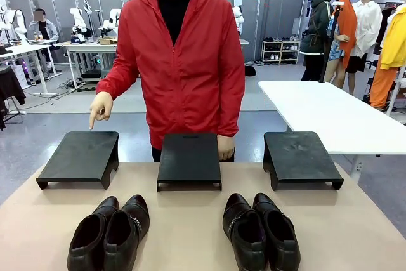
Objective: Place the shoes on the stand as instructed by the person.
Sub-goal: Pick up one pair of Shoes and place it on the Shoes Stand indicated by the person.
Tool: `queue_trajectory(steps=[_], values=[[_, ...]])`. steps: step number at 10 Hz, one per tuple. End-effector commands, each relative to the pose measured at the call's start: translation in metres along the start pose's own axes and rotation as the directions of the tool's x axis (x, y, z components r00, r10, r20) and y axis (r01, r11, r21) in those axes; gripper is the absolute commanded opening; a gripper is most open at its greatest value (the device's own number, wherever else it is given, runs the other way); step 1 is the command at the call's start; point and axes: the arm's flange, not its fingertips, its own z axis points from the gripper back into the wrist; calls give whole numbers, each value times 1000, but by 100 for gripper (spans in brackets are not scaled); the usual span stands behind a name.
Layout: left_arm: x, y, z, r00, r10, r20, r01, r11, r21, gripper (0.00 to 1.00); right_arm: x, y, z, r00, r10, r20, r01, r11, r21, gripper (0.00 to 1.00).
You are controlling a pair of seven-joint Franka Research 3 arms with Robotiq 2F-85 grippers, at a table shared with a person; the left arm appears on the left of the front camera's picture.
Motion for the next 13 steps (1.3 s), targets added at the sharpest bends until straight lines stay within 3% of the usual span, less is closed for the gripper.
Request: queue_trajectory(steps=[1,2,3,4,7,10,11,13], values=[[34,-47,-38,982,-15,-187,29,997,74,100,0,1,1,1000,2,4,-2,1000,10,100],[54,-69,-60,964,1,-265,22,996,83,100,0,1,1,1000,2,4,-2,1000,10,100],[74,-90,-89,928,99,-359,-48,988,148,100,0,1,1,1000,2,4,-2,1000,10,100],[88,-108,-117,892,140,-430,-42,972,230,100,0,1,1,1000,2,4,-2,1000,10,100],[107,-137,-197,799,295,-524,0,871,490,100,0,1,1,1000,2,4,-2,1000,10,100],[94,-142,-268,762,373,-530,78,759,646,100,0,1,1,1000,2,4,-2,1000,10,100],[84,-141,-292,784,385,-486,104,691,716,100,0,1,1,1000,2,4,-2,1000,10,100],[66,-141,-327,803,405,-438,104,628,771,100,0,1,1,1000,2,4,-2,1000,10,100]])
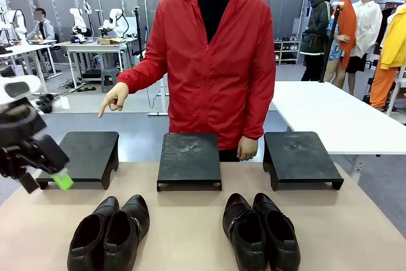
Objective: Place the shoes on the stand as instructed by the person.
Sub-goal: Pick up one pair of Shoes and place it on the Shoes Stand indicated by the person.
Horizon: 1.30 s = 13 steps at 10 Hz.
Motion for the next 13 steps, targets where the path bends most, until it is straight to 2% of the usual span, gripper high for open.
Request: queue_trajectory(steps=[1,3,5,11,13], values=[[4,-14,-26,996,86,27,-88,991,99,100,0,1,2,1000,3,6,-3,1000,12,100],[10,-28,-62,987,159,19,-160,977,141,100,0,1,2,1000,3,6,-3,1000,12,100],[15,-33,-87,984,175,12,-175,972,159,100,0,1,2,1000,3,6,-3,1000,12,100],[41,-20,-153,964,258,60,-265,941,210,100,0,1,2,1000,3,6,-3,1000,12,100],[39,-18,-170,958,285,33,-285,930,231,100,0,1,2,1000,3,6,-3,1000,12,100]])
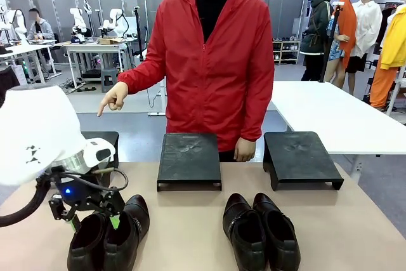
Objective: Place the shoes on the stand as instructed by the person.
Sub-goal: Pick up one pair of Shoes and place it on the Shoes Stand indicated by the person.
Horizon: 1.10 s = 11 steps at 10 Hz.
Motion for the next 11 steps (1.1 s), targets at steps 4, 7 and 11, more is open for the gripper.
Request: queue_trajectory(steps=[4,7,11], values=[[-8,-9,-40,999,46,14,-47,996,77,100,0,1,2,1000,5,7,-5,1000,11,100],[-7,-3,-59,999,32,-27,-31,999,42,66,0,1,2,1000,5,7,-5,1000,11,100],[-7,-4,-62,998,35,-45,-33,999,39,0,0,1,2,1000,5,7,-5,1000,11,100]])
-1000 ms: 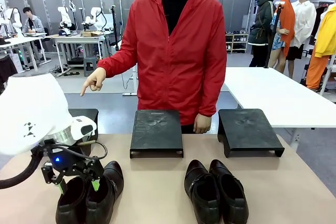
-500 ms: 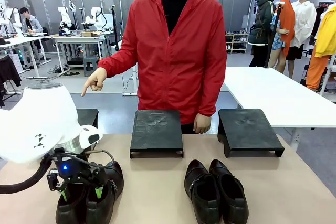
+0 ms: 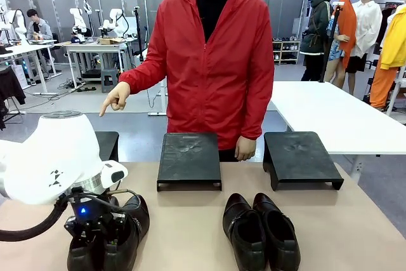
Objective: Place the shoes on the stand as instructed by the person.
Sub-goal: Pick up one pair of Shoes and place it on the Shoes Stand indicated by the person.
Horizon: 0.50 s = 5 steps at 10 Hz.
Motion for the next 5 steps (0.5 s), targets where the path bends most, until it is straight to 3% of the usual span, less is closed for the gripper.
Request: queue_trajectory(steps=[1,5], values=[[-10,5,-5,1000,2,18,-2,1000,-12,0,0,1,2,1000,5,7,-5,1000,11,100],[-10,9,10,1000,0,21,0,1000,-24,0,0,1,2,1000,5,7,-5,1000,11,100]])
